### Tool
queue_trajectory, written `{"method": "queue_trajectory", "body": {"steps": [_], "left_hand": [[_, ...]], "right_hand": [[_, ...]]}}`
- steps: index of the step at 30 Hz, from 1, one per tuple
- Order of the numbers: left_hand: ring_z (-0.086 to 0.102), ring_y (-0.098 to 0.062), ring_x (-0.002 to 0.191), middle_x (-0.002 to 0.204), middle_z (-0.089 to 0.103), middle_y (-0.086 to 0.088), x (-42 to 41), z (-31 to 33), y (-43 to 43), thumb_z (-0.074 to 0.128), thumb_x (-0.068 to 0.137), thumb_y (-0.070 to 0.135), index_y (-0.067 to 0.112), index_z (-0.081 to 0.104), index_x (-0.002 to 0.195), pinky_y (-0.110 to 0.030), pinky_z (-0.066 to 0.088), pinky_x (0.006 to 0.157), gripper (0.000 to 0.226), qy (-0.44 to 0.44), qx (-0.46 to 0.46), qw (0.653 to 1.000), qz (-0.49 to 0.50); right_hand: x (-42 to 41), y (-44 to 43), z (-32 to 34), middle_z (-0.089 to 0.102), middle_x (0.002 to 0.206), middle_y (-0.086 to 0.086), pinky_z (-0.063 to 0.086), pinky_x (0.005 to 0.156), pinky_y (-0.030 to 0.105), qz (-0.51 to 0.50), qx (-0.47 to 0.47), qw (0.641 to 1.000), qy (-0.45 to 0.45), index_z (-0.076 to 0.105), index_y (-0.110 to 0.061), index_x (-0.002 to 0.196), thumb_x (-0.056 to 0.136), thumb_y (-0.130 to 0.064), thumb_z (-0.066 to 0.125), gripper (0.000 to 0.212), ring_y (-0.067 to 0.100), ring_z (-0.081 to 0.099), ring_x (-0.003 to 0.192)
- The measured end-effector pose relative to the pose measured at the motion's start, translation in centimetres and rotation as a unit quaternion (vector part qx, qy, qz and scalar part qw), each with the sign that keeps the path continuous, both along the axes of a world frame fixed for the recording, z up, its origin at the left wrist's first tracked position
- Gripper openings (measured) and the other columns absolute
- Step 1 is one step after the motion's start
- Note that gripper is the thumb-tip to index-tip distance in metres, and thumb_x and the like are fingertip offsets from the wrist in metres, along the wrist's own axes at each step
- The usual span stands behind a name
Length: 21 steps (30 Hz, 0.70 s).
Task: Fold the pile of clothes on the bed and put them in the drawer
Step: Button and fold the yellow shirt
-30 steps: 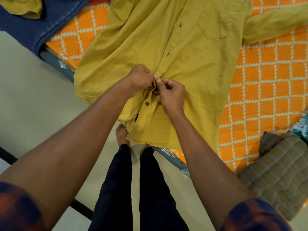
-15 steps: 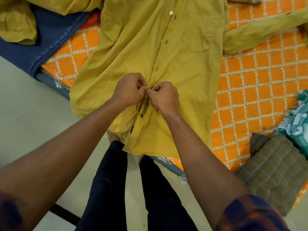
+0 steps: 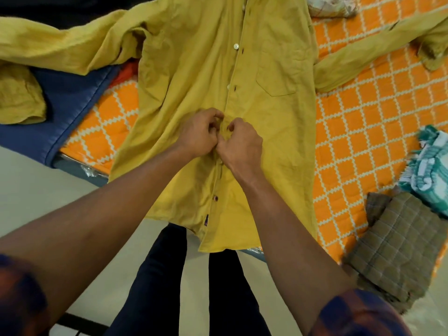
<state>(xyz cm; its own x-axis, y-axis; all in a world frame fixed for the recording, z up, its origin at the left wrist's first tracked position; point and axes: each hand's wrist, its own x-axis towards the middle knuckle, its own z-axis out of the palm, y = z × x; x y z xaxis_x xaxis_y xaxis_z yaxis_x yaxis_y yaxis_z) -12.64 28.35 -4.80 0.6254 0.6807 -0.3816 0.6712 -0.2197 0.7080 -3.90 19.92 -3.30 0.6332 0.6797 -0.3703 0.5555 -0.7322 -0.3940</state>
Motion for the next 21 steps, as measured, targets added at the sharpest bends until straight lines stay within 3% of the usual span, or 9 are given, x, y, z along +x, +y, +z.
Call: {"method": "queue_trajectory", "body": {"steps": [4,9,12,17,21], "left_hand": [[0.059,-0.012,0.085,0.088,0.064,0.006,0.2,-0.5,0.4,0.062,0.090,0.008,0.018,0.067,0.125,-0.029,0.050,0.081,0.037,0.005,-0.023,1.000,-0.005],[0.061,-0.019,0.087,0.091,0.064,0.001,0.8,-0.7,0.5,0.061,0.090,0.011,0.019,0.071,0.113,-0.034,0.050,0.075,0.026,0.041,0.042,0.997,-0.058],[0.060,-0.021,0.094,0.101,0.064,-0.003,1.1,-0.8,0.6,0.057,0.092,0.011,0.017,0.069,0.107,-0.035,0.048,0.076,0.020,0.062,0.073,0.992,-0.078],[0.063,-0.028,0.091,0.098,0.067,-0.009,2.6,0.2,1.2,0.053,0.091,0.008,0.009,0.069,0.096,-0.040,0.052,0.074,0.017,0.102,0.074,0.986,-0.113],[0.064,-0.019,0.085,0.090,0.069,-0.002,3.1,0.2,1.5,0.061,0.088,0.008,0.013,0.070,0.088,-0.030,0.050,0.069,0.010,0.098,0.012,0.993,-0.061]], "right_hand": [[0.7,-0.6,0.1,0.067,0.079,0.001,0.043,0.066,0.034,-0.058,-0.011,0.998,0.012,0.064,-0.014,0.088,0.084,-0.028,0.061,0.015,0.027,0.063,0.076],[0.2,-0.7,-0.4,0.058,0.056,-0.007,0.049,0.061,0.036,-0.151,0.083,0.982,0.077,0.070,-0.017,0.072,0.086,-0.020,0.066,0.015,0.012,0.055,0.056],[-0.1,-0.3,-0.7,0.060,0.054,-0.008,0.044,0.059,0.027,-0.181,0.108,0.973,0.100,0.073,-0.016,0.073,0.089,-0.018,0.067,0.017,0.010,0.056,0.055],[-0.3,0.0,-2.0,0.065,0.058,0.008,0.047,0.057,0.037,-0.234,0.108,0.960,0.111,0.070,-0.007,0.069,0.088,-0.019,0.068,0.023,0.029,0.061,0.059],[-0.1,0.1,-2.3,0.065,0.060,0.011,0.044,0.055,0.034,-0.250,0.110,0.954,0.121,0.069,-0.005,0.069,0.089,-0.020,0.070,0.024,0.020,0.051,0.051]]}}
